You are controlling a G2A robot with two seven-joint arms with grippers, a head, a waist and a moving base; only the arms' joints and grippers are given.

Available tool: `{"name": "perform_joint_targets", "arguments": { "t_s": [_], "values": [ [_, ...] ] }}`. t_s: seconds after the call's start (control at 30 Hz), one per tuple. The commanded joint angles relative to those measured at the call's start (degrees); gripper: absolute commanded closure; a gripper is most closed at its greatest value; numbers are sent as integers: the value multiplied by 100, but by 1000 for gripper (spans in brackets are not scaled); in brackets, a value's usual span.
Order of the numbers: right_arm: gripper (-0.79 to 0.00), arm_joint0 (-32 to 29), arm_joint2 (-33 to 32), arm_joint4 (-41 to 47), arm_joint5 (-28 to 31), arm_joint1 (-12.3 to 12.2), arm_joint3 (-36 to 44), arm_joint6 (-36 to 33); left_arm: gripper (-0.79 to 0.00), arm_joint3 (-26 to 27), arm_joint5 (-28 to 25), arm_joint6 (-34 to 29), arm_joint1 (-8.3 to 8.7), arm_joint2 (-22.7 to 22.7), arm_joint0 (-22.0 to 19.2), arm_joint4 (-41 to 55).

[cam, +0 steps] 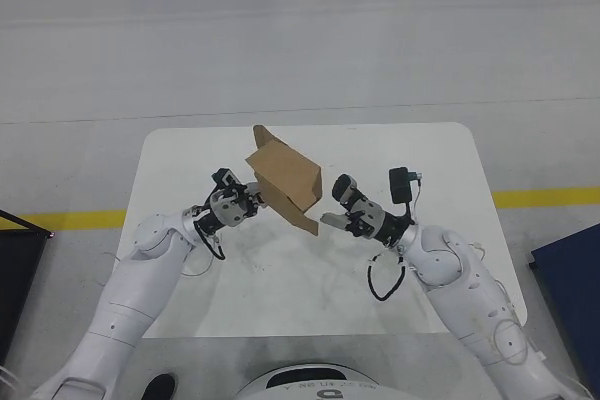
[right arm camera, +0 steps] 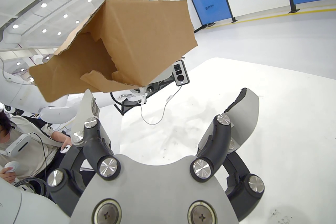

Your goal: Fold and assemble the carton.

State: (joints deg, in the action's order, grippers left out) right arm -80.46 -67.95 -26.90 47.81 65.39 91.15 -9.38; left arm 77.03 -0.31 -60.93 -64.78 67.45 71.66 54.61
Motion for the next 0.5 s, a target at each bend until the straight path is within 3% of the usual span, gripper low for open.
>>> {"name": "perform_joint_targets", "arguments": {
  "t_s": [0.0, 0.47],
  "values": [
    [-785, -38, -75, 49, 4, -12, 29, 22, 0, 11, 4, -5, 0, 9, 19, -18],
    [-785, -169, -137, 111, 51, -26, 211, 55, 0, 3, 47, -74, -15, -42, 30, -288]
  ]
}}
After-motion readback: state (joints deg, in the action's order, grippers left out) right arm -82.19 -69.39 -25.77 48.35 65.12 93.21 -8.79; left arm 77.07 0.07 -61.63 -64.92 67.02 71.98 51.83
